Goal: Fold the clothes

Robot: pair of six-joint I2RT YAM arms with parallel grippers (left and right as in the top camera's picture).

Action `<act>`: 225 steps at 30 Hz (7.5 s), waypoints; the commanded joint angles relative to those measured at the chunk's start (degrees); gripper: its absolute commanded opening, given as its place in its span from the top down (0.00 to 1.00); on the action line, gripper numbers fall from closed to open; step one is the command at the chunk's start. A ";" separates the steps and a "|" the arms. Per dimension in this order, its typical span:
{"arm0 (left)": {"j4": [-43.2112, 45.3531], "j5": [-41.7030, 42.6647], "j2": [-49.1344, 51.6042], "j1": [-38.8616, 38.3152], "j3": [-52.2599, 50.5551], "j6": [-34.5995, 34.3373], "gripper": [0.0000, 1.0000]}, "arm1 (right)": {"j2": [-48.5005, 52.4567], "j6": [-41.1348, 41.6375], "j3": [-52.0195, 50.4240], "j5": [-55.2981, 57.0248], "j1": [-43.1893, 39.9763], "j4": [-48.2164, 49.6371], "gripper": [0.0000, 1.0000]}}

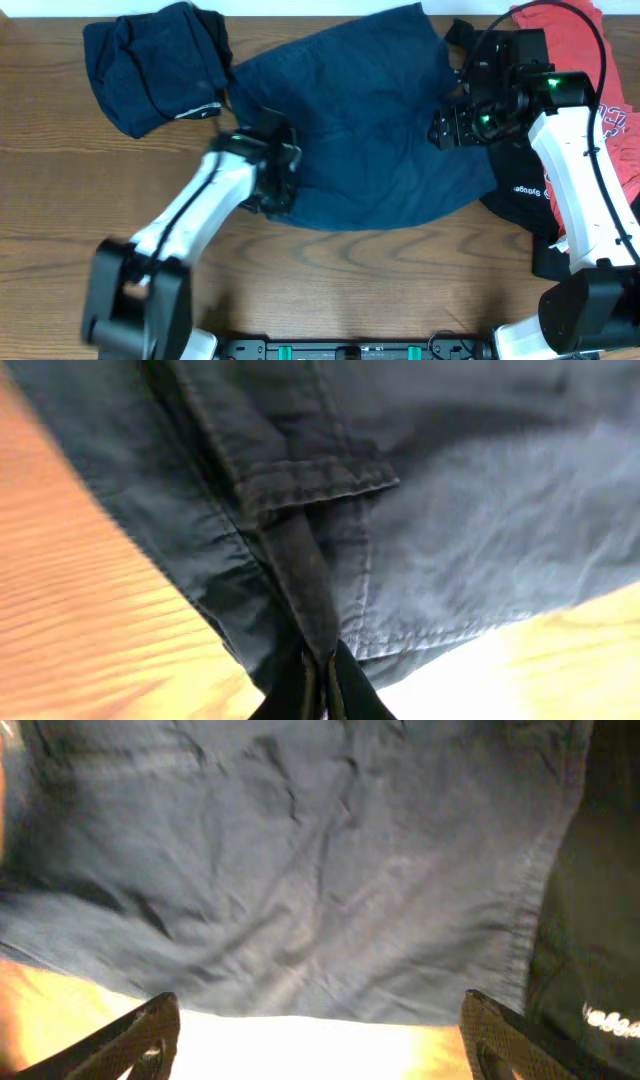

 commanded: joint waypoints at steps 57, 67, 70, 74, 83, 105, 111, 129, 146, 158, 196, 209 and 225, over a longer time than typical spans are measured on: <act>-9.09 -7.06 -16.06 13.84 -0.11 -11.17 0.94 | -23.19 16.57 -31.34 7.50 2.64 5.14 0.99; -18.62 -2.64 -34.75 13.84 -0.11 -13.70 0.94 | -34.80 15.37 -23.45 9.70 0.48 -6.29 0.99; -20.74 -2.40 -39.04 13.84 -0.11 -14.62 0.94 | -37.62 15.15 -22.62 9.68 0.48 -8.92 0.99; -22.53 -2.40 -42.53 13.84 -0.11 -15.63 0.94 | -40.85 14.73 -21.11 9.68 0.50 -11.32 0.99; -15.06 -3.23 -39.78 13.84 -0.13 -15.63 0.94 | -37.94 13.77 -21.84 9.92 0.55 2.36 0.99; 8.11 -18.62 -10.36 14.34 -0.13 -23.12 0.94 | -2.08 8.26 -21.88 5.95 0.79 43.87 0.99; 8.76 -23.93 -6.86 16.35 -0.13 -28.87 0.94 | 4.83 7.17 -21.88 4.70 3.32 57.46 0.99; 8.66 -25.59 -4.09 21.99 -0.24 -33.14 0.89 | 19.15 7.89 -21.86 10.97 12.35 85.29 0.80; 5.86 -25.20 -12.13 24.11 -0.20 -26.27 0.02 | 11.89 2.14 -21.53 6.71 11.74 73.83 0.01; 6.91 -15.23 -16.26 24.11 -0.20 -23.85 0.02 | 14.01 -3.93 -21.53 0.74 13.55 65.94 0.30; 14.19 -10.05 -9.05 17.57 -0.24 -19.54 0.02 | 23.89 6.45 -21.53 1.49 19.28 52.24 0.16; 13.14 -10.03 -9.05 17.57 -0.22 -19.54 0.02 | 24.26 22.93 -21.53 6.69 14.10 33.09 0.01; 12.02 -10.03 -9.05 17.57 -0.24 -19.54 0.02 | 6.19 25.77 -21.53 7.10 11.56 20.06 0.01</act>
